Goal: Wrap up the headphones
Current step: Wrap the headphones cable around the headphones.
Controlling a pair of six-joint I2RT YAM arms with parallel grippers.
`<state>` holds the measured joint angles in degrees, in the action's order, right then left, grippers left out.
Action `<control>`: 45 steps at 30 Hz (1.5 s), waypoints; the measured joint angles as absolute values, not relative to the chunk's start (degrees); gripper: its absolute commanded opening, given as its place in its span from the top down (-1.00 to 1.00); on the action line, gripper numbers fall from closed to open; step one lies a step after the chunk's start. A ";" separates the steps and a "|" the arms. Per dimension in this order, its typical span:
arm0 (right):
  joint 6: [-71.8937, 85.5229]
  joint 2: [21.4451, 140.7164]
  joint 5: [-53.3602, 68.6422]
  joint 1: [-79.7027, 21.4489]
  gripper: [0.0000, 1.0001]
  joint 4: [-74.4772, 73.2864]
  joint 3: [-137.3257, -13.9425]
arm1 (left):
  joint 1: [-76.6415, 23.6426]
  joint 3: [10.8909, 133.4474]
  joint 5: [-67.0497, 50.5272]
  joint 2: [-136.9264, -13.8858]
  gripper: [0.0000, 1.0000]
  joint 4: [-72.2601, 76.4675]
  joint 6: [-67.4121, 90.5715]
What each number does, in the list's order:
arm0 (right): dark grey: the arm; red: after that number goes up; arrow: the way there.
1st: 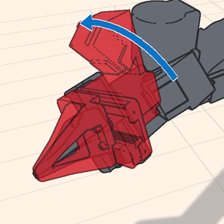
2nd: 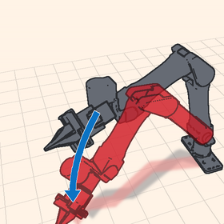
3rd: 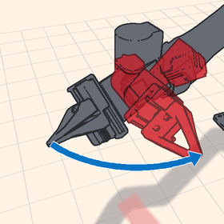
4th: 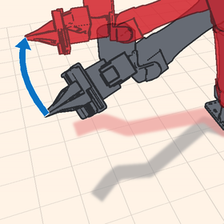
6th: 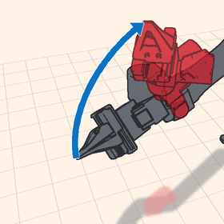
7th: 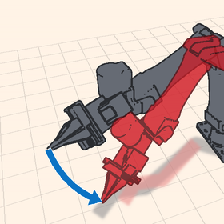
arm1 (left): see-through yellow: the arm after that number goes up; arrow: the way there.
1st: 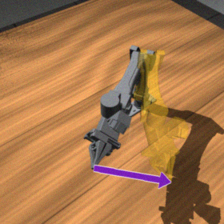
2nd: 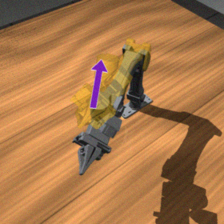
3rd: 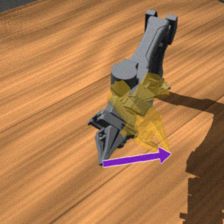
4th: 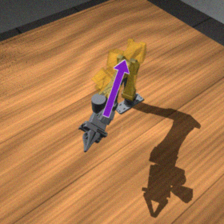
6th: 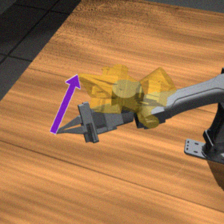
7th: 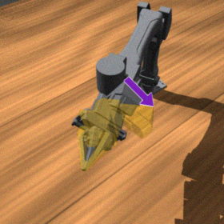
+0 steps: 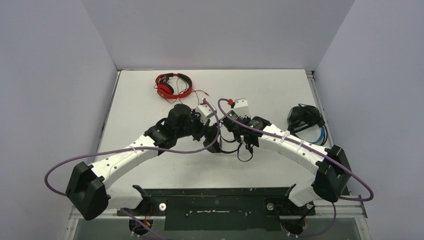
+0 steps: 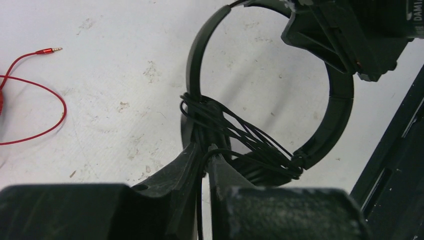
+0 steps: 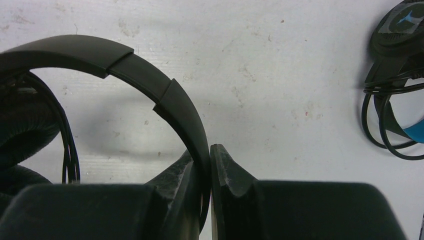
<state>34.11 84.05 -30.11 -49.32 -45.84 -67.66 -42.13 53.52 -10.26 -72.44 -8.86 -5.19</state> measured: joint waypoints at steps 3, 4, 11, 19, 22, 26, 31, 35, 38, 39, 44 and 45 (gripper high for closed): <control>32.95 83.37 -28.56 -49.56 1.00 -46.39 -67.44 | -41.60 53.52 -10.52 -72.44 0.85 -8.84 -5.19; 32.49 83.18 -27.92 -49.63 1.00 -46.57 -67.44 | -41.41 53.52 -10.52 -72.44 0.93 -8.82 -5.21; 30.57 81.03 -22.96 -49.71 1.00 -46.48 -67.44 | -39.97 53.52 -12.47 -72.47 0.92 -8.58 -4.49; 28.58 77.91 -16.21 -49.58 1.00 -45.95 -67.61 | -33.78 51.70 -20.53 -72.47 0.87 -4.03 1.37; 27.90 77.23 -14.24 -49.50 1.00 -46.04 -68.77 | -31.75 50.43 -24.58 -72.69 0.85 -1.43 4.14; 26.61 76.44 -11.49 -49.19 1.00 -46.65 -70.15 | -29.95 49.17 -29.95 -73.43 0.79 2.79 7.53; 24.91 75.53 -6.59 -46.61 1.00 -48.45 -70.81 | -27.94 47.20 -34.15 -74.32 0.75 10.31 12.80; 24.12 75.16 -2.13 -42.06 1.00 -49.52 -71.70 | -27.03 43.44 -35.24 -74.41 0.72 17.50 17.82; 23.92 75.16 -0.84 -39.46 1.00 -50.19 -72.71 | -26.61 41.08 -35.18 -74.81 0.94 21.67 21.23; 23.90 75.16 -0.62 -38.85 1.00 -50.24 -73.14 | -26.57 40.29 -35.16 -75.00 0.98 23.35 22.52; 23.83 75.40 0.25 -38.24 1.00 -50.15 -74.83 | -26.59 35.20 -35.05 -75.55 1.00 34.15 29.10; 23.86 75.53 0.73 -38.17 1.00 -50.13 -74.91 | -26.59 34.52 -35.03 -75.90 1.00 36.01 30.20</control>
